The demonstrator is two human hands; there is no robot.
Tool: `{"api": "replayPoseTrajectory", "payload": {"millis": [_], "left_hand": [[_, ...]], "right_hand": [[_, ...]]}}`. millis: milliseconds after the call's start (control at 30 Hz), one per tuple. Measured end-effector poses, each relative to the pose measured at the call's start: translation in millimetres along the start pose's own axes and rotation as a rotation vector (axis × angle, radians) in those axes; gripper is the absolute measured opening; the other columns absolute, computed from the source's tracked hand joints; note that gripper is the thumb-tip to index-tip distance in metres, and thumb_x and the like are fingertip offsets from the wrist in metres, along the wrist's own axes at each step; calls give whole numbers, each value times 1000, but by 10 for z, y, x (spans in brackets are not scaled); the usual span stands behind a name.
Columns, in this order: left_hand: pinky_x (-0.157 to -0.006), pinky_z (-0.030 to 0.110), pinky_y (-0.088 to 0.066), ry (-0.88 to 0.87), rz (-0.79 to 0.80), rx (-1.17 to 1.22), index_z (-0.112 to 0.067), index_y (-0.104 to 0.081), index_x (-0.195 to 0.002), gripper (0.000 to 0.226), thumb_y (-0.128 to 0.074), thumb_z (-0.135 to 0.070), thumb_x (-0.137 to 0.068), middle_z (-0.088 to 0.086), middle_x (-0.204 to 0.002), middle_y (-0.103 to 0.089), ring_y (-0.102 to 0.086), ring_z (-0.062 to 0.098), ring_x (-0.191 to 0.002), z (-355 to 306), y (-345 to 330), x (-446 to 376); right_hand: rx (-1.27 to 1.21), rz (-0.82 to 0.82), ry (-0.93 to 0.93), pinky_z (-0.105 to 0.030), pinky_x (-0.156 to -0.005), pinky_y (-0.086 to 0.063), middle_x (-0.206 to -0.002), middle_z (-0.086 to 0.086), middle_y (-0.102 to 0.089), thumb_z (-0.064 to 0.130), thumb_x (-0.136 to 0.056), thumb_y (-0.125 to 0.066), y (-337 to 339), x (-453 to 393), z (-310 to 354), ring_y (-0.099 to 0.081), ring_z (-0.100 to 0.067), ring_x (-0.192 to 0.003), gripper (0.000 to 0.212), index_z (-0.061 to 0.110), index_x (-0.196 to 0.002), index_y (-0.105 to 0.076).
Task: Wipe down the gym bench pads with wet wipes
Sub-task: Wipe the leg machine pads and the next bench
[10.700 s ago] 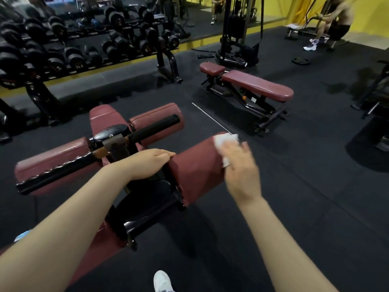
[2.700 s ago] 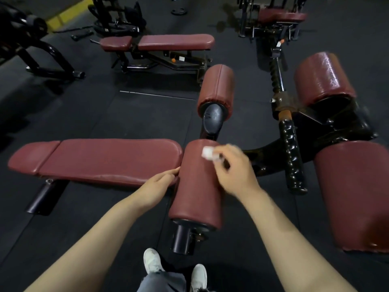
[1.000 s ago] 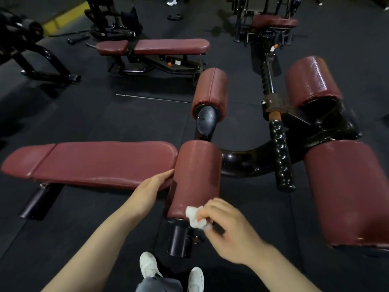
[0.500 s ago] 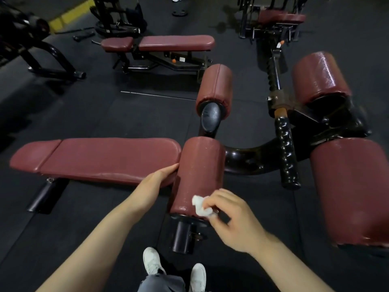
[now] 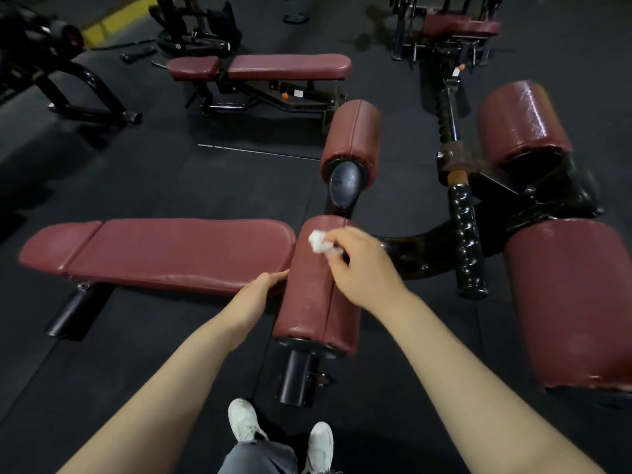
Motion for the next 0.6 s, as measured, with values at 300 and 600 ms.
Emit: {"api": "replayPoseTrajectory", "payload": {"millis": [300, 600], "left_hand": [[-102, 30, -44, -49, 48, 1, -28, -54, -141, 51, -19, -28, -103, -11, -131, -64, -57, 8, -123, -51, 1, 3], [-115, 29, -29, -103, 103, -177, -37, -52, -138, 41, -40, -24, -101, -13, -142, -52, -45, 6, -131, -93, 231, 72]], "right_hand": [[-59, 74, 27, -20, -73, -42, -81, 10, -51, 11, -92, -55, -73, 1053, 387, -47, -6, -80, 11, 15, -96, -64], [-121, 67, -86, -9, -71, -37, -79, 21, -54, 10, -87, -67, -156, 1253, 645, -52, -1, -77, 10, 20, -89, -69]]}}
Point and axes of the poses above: each hand's wrist, its own x-axis away from the middle knuckle, its own y-axis out of the back of the hand, z = x × y, the point moved 6 cm from there along -x, towards the middle knuckle
